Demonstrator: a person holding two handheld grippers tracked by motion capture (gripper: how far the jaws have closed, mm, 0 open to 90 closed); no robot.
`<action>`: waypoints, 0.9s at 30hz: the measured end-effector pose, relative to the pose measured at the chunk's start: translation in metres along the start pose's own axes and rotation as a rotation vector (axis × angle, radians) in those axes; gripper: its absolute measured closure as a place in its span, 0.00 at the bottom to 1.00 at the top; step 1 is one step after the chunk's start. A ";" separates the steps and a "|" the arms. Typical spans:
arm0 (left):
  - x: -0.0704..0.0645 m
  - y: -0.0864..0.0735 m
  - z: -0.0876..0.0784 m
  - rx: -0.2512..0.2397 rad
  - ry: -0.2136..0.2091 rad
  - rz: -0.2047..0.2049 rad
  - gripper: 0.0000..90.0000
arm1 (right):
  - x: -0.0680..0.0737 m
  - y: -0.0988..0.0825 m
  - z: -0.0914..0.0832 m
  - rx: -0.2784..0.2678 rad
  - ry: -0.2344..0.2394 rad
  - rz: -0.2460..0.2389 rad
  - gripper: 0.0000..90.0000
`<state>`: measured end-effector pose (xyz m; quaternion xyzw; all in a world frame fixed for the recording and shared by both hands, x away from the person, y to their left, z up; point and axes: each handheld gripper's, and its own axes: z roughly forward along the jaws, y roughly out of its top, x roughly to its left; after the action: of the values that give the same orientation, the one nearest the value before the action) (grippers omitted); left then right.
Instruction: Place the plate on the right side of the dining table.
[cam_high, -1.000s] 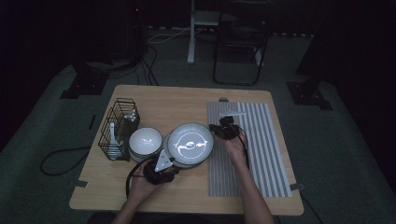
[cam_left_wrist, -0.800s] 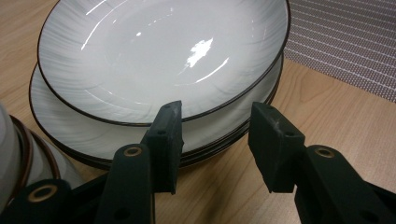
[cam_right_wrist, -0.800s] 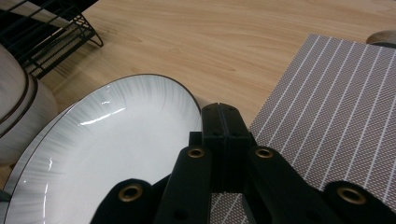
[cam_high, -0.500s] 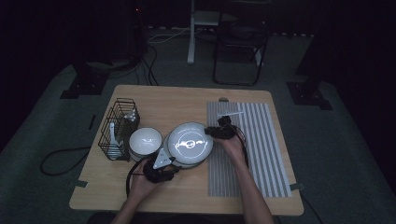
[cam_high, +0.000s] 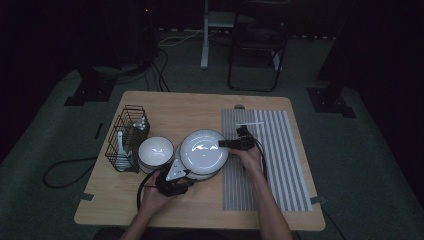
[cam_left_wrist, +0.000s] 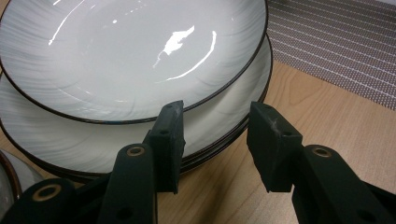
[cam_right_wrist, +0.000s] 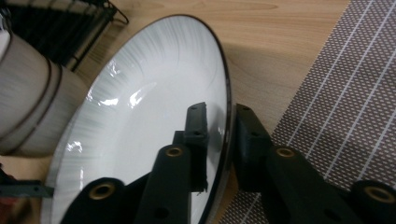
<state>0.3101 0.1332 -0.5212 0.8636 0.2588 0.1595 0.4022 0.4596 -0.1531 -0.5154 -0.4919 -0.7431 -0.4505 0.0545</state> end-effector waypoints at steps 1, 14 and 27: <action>0.000 0.000 0.000 0.000 -0.001 0.000 0.64 | -0.002 -0.001 -0.001 -0.012 0.007 0.019 0.90; 0.000 0.000 0.002 0.003 0.002 0.000 0.58 | 0.003 -0.001 -0.005 -0.065 -0.034 0.070 0.93; 0.003 -0.001 0.002 -0.011 -0.016 -0.019 0.59 | 0.001 -0.001 -0.004 -0.068 -0.023 0.080 0.93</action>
<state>0.3129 0.1342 -0.5233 0.8602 0.2630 0.1499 0.4104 0.4571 -0.1548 -0.5130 -0.5278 -0.7078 -0.4671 0.0471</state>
